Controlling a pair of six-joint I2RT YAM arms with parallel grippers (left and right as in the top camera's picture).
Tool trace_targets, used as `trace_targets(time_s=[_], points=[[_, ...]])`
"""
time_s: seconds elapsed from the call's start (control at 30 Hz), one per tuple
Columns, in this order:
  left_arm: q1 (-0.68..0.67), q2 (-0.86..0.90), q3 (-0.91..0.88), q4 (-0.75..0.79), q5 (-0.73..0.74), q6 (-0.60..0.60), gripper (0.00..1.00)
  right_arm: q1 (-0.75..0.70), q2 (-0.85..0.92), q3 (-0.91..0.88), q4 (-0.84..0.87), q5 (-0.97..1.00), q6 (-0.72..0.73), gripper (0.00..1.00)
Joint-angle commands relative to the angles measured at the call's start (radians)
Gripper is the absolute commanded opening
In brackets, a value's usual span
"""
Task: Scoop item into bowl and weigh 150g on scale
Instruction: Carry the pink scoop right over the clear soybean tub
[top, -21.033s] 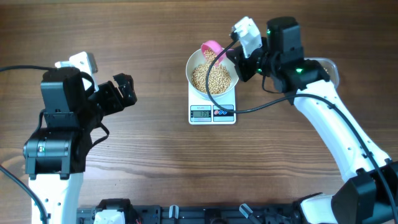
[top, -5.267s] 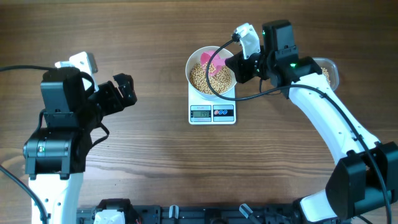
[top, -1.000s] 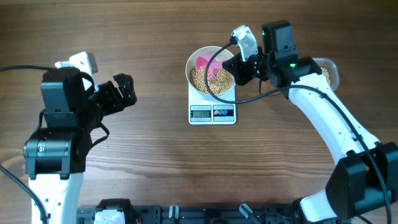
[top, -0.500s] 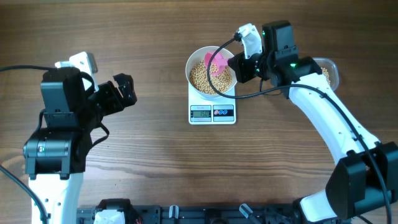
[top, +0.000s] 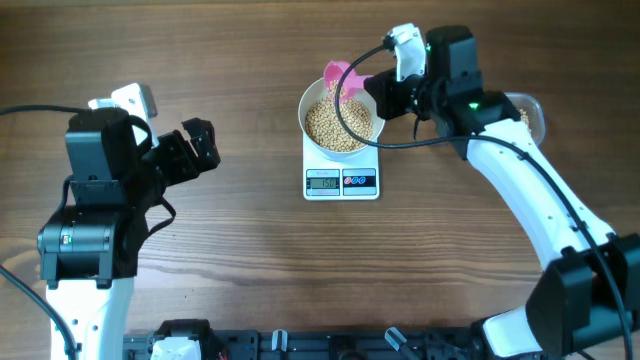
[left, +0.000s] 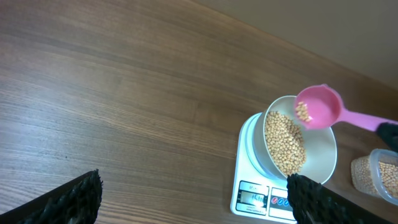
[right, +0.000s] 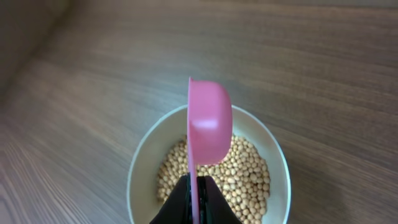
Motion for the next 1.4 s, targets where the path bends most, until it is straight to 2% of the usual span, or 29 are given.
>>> trace_targets(time_s=[0.0, 0.1, 0.2, 0.4, 0.53, 0.67, 0.87, 1.17, 1.37], points=[[0.006, 0.004, 0.018, 0.001, -0.009, 0.013, 1.00, -0.071, -0.109, 0.006, 0.011, -0.020, 0.105, 0.04], [0.006, 0.004, 0.018, 0.001, -0.009, 0.013, 1.00, -0.161, -0.178, 0.006, 0.001, -0.020, 0.124, 0.04], [0.006, 0.004, 0.018, 0.001, -0.009, 0.013, 1.00, -0.289, -0.238, 0.006, -0.080, -0.020, 0.123, 0.04], [0.005, 0.004, 0.018, 0.001, -0.009, 0.013, 1.00, -0.496, -0.276, 0.006, -0.345, -0.020, 0.121, 0.04], [0.006, 0.004, 0.018, 0.001, -0.009, 0.013, 1.00, -0.564, -0.275, 0.006, -0.449, -0.020, 0.121, 0.04], [0.005, 0.004, 0.018, 0.001, -0.009, 0.013, 1.00, -0.572, -0.275, 0.004, -0.479, 0.001, 0.117, 0.04], [0.006, 0.004, 0.018, 0.001, -0.009, 0.013, 1.00, -0.572, -0.268, 0.003, -0.513, 0.235, 0.098, 0.04], [0.005, 0.004, 0.018, 0.001, -0.009, 0.013, 1.00, -0.536, -0.138, 0.003, -0.494, 0.261, -0.109, 0.04], [0.006, 0.004, 0.018, 0.001, -0.009, 0.013, 1.00, -0.487, -0.139, 0.003, -0.402, 0.377, -0.124, 0.04]])
